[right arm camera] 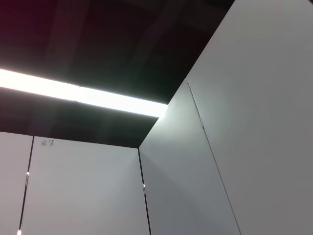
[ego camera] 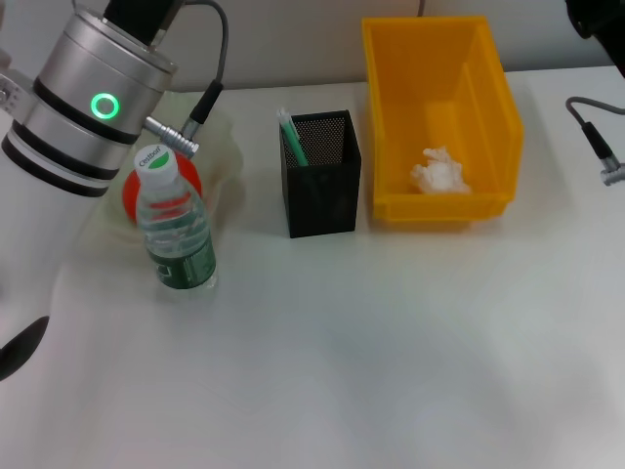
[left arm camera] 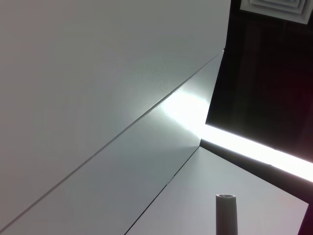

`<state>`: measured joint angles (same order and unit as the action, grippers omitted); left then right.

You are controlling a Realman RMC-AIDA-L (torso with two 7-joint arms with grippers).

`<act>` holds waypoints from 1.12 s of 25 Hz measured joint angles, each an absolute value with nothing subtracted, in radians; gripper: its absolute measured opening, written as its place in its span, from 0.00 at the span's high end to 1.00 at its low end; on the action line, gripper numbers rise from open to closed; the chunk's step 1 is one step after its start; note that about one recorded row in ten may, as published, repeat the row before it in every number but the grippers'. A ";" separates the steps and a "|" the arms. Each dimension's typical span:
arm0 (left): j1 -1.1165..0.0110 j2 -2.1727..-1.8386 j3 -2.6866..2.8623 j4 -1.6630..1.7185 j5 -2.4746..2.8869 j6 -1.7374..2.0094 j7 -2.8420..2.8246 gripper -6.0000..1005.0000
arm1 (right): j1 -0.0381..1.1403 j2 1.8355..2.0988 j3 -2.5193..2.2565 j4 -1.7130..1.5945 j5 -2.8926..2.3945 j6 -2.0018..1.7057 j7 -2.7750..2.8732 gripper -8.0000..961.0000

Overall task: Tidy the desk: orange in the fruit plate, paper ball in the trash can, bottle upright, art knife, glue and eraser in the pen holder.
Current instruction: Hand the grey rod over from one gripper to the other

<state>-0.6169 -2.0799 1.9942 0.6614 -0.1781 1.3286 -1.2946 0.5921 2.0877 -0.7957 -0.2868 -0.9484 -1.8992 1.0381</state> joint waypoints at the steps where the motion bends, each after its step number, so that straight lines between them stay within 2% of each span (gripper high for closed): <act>1: -0.617 -2.080 1.994 0.661 -0.178 1.329 -1.295 0.83 | 0.595 2.088 -0.796 -0.285 -0.950 -1.897 1.038 0.27; 28: -0.620 -2.080 2.022 0.689 -0.178 1.337 -1.283 0.83 | 0.635 2.089 -0.900 -0.288 -0.952 -1.818 0.977 0.29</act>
<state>-0.6197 -2.0800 2.0217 0.6889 -0.1778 1.3372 -1.2831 0.6346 2.0885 -0.9005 -0.2882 -0.9524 -1.8182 0.9771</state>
